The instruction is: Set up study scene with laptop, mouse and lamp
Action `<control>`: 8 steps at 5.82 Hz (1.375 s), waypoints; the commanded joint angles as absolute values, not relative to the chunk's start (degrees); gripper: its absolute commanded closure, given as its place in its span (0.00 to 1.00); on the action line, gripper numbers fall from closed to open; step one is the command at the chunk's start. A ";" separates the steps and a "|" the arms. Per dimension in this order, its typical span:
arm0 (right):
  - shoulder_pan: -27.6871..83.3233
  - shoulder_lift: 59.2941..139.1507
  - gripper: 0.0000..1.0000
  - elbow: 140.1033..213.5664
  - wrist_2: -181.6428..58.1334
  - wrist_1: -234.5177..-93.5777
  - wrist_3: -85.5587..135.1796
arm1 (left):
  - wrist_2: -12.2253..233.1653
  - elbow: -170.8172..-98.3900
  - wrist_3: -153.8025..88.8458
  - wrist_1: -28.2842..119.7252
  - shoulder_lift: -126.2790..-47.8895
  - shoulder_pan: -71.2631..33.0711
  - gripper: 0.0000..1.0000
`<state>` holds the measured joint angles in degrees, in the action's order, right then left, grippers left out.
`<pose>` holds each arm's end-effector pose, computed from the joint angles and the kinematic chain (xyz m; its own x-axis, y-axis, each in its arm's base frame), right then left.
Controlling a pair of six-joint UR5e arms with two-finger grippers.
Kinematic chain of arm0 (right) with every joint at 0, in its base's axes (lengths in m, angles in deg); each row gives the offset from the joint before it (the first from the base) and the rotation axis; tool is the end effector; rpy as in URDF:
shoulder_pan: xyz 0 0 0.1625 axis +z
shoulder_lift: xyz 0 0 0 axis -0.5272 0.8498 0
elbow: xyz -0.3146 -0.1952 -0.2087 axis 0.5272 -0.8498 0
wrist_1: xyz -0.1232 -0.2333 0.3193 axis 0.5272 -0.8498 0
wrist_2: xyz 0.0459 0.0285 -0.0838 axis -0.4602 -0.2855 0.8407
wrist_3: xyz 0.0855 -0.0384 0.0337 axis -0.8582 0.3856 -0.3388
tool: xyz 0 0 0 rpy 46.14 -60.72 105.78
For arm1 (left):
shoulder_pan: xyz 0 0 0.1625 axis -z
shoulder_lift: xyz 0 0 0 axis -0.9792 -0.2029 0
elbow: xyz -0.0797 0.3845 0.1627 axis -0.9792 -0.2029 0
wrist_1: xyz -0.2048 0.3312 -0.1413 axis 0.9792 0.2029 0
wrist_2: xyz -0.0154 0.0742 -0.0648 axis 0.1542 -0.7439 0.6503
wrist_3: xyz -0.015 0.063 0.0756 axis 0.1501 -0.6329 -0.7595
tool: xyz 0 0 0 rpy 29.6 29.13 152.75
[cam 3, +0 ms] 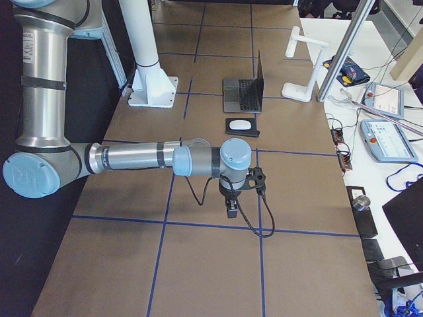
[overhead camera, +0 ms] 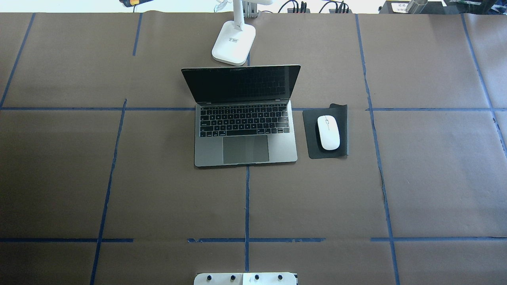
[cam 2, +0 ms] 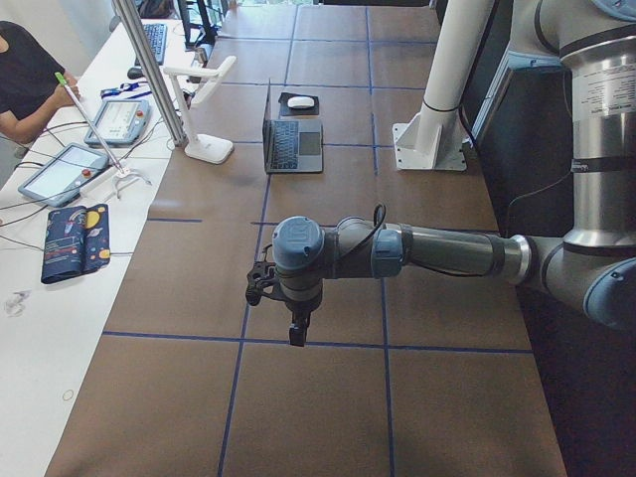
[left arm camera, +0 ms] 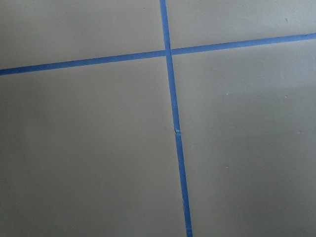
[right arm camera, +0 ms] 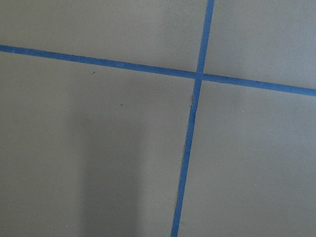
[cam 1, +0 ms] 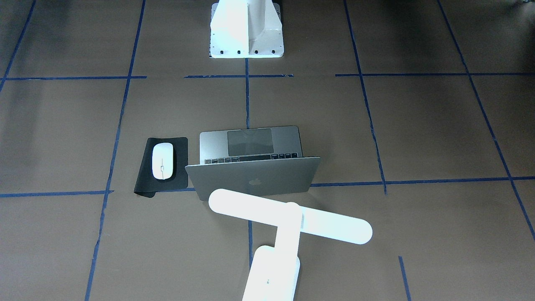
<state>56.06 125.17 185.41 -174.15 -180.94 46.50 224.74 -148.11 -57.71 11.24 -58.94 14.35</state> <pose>0.0456 -0.4518 0.6124 0.6943 -0.1421 0.7055 0.1002 0.9898 0.1008 -0.0815 -0.4205 0.6155 0.6918 0.1224 -0.7116 -0.0813 0.9925 0.0916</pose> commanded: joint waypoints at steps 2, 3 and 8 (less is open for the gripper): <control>56.08 125.92 0.00 185.35 -174.44 -180.90 47.11 | 222.99 -147.44 -57.58 10.83 -58.27 12.50 0.00; 56.08 126.18 0.00 185.61 -174.44 -180.82 47.11 | 222.97 -147.17 -57.49 10.74 -57.74 12.41 0.00; 55.99 126.18 0.00 185.70 -174.52 -180.73 46.76 | 223.67 -147.33 -56.00 5.82 -59.57 12.24 0.00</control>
